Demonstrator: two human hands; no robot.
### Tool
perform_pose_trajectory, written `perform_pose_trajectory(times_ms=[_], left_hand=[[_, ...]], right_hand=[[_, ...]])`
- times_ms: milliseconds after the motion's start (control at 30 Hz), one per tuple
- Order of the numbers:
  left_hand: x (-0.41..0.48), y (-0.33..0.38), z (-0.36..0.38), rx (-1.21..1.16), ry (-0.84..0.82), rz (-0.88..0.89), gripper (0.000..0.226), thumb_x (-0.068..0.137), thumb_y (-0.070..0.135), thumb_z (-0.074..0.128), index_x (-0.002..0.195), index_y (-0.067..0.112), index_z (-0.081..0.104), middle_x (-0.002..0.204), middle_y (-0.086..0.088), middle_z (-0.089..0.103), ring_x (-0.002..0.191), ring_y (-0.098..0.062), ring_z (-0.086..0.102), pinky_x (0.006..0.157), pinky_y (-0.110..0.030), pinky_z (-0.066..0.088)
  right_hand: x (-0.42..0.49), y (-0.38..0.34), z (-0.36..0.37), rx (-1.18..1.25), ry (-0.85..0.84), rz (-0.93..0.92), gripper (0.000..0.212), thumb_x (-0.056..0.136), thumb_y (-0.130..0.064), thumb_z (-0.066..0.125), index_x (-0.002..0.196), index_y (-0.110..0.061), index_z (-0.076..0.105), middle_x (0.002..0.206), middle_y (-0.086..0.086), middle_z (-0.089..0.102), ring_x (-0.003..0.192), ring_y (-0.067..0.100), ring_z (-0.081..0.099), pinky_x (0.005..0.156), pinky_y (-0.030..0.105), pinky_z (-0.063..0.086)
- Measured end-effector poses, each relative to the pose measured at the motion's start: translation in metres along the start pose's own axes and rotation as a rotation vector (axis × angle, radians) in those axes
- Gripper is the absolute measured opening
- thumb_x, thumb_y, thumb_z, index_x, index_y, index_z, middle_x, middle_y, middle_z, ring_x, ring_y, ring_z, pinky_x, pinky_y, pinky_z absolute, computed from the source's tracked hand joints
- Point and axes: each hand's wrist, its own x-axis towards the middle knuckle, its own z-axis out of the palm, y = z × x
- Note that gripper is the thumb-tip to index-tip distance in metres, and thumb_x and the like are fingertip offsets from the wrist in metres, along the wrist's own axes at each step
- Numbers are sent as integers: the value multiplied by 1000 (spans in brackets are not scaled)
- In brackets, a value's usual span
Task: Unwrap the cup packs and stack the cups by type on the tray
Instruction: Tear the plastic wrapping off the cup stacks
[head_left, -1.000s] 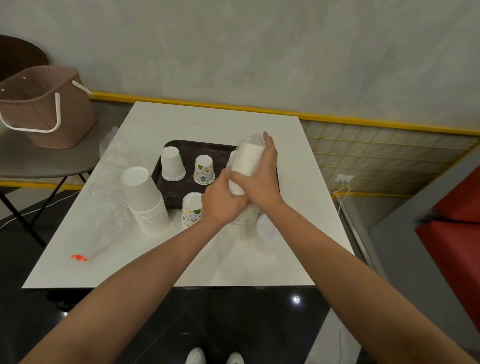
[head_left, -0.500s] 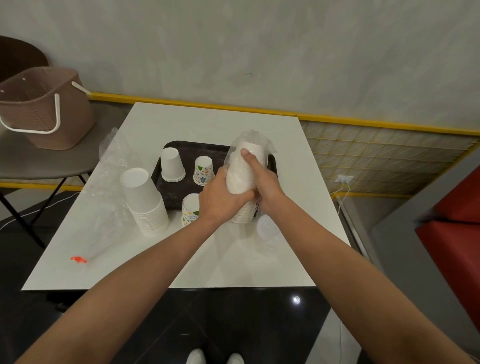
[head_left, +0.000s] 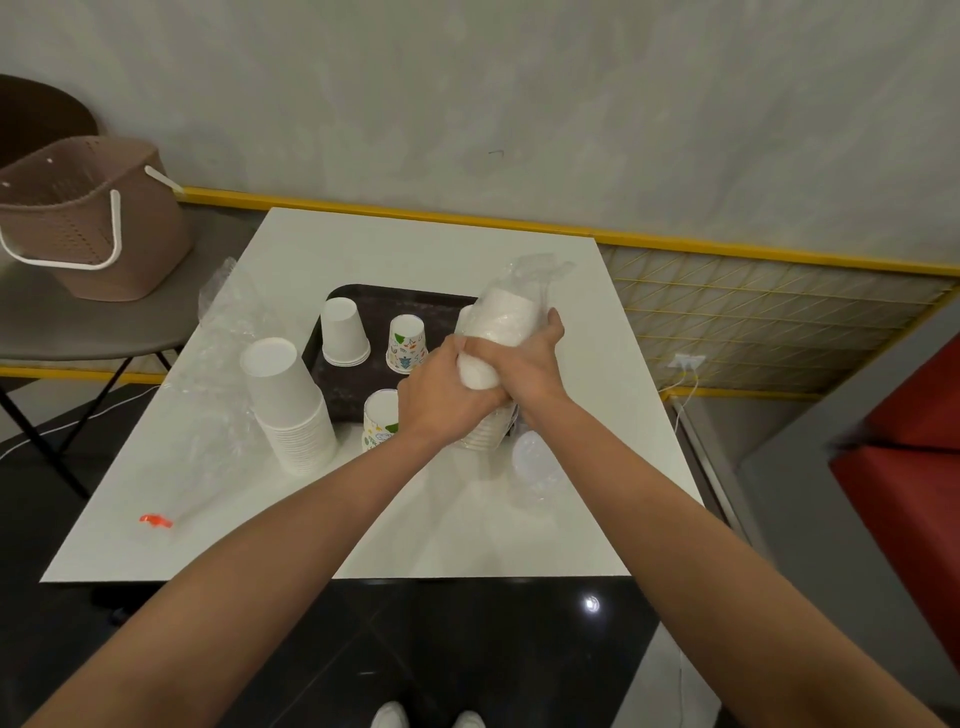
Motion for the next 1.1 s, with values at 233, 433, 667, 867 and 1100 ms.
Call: perform_pose_trajectory(times_ms=[233, 433, 667, 867, 1100], left_hand=[[2, 4, -4, -102, 37, -13, 80, 64, 44, 78, 126, 22, 33, 96, 11, 53, 85, -13, 56, 73, -26, 33], [3, 3, -8, -151, -19, 37, 92, 61, 49, 80, 134, 36, 26, 108, 18, 51, 91, -8, 53, 76, -27, 36], [6, 0, -7, -128, -24, 20, 77, 57, 44, 83, 109, 27, 29, 92, 10, 56, 80, -15, 59, 68, -29, 40], [7, -3, -7, -208, -31, 17, 80, 51, 50, 74, 108, 32, 22, 100, 6, 55, 85, -18, 60, 71, -32, 47], [15, -10, -13, -165, -212, 41, 95, 51, 51, 75, 129, 27, 27, 110, 10, 53, 93, -15, 58, 80, -33, 46]], right_hand=[[-2, 0, -2, 126, -123, 95, 103, 51, -50, 83, 136, -18, 35, 120, 2, 61, 100, 19, 64, 86, 40, 55], [8, -17, -11, 336, -80, 103, 66, 76, -47, 71, 130, -22, 44, 111, -1, 61, 97, 17, 63, 85, 39, 55], [2, -2, -4, 146, -173, 69, 88, 45, -45, 83, 122, -17, 54, 106, 5, 69, 93, 22, 69, 82, 42, 57], [-2, 14, -11, 175, -349, 179, 54, 65, -30, 78, 114, -18, 61, 102, 7, 72, 95, 24, 69, 91, 46, 53], [-4, 18, -14, 231, -376, 211, 42, 79, -21, 70, 119, -22, 56, 104, 5, 70, 93, 21, 68, 68, 34, 55]])
